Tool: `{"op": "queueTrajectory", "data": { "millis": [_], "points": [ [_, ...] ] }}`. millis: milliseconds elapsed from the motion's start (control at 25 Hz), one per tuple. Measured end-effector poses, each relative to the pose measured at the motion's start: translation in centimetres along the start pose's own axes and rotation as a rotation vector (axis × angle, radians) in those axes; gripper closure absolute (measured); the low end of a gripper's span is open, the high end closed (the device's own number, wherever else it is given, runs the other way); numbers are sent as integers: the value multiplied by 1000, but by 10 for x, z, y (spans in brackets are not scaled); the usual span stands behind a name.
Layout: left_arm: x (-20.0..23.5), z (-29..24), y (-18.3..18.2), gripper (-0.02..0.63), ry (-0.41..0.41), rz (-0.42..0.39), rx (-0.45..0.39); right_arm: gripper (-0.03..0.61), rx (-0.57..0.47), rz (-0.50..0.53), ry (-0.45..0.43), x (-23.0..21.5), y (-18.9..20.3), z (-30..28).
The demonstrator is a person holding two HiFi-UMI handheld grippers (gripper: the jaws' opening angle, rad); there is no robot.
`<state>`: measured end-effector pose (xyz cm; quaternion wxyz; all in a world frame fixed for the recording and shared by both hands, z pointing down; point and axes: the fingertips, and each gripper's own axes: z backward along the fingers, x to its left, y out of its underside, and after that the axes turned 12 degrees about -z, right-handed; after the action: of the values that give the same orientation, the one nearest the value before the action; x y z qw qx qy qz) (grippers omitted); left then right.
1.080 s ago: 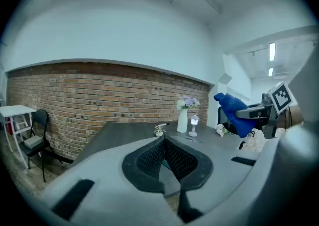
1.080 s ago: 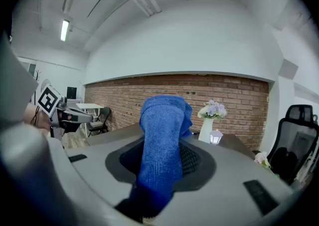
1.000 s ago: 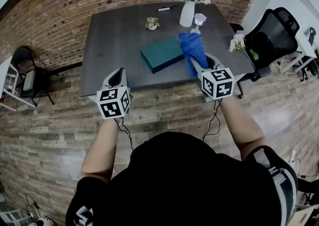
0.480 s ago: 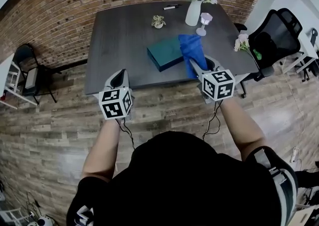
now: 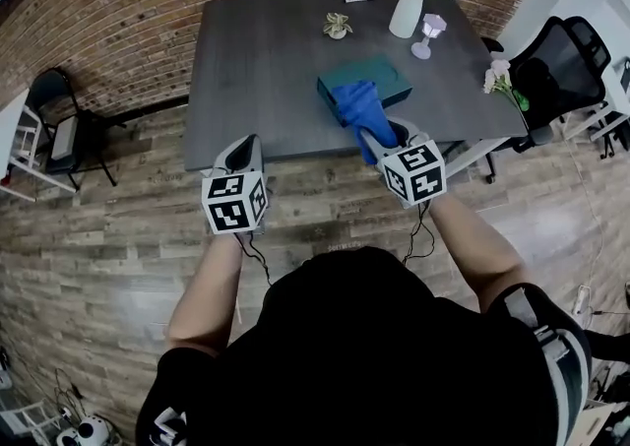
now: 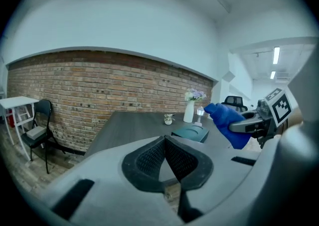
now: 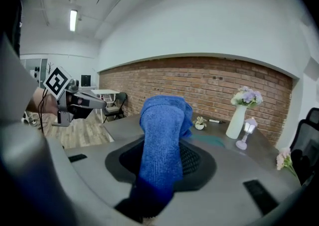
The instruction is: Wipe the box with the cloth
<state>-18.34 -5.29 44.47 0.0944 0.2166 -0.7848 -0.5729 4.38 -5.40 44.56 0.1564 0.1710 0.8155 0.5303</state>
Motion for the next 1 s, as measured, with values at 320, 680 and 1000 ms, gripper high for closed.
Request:
{"op": "queueTrajectory", "data": {
  "millis": [320, 680, 1000],
  "points": [
    [21, 16, 48, 606, 2, 60, 68, 443, 192, 106, -123, 73, 59, -47],
    [24, -15, 48, 606, 39, 104, 99, 443, 289, 197, -132, 55, 74, -96],
    [51, -80, 31, 606, -34, 116, 128, 443, 421, 316, -115, 8, 73, -162]
  ]
}}
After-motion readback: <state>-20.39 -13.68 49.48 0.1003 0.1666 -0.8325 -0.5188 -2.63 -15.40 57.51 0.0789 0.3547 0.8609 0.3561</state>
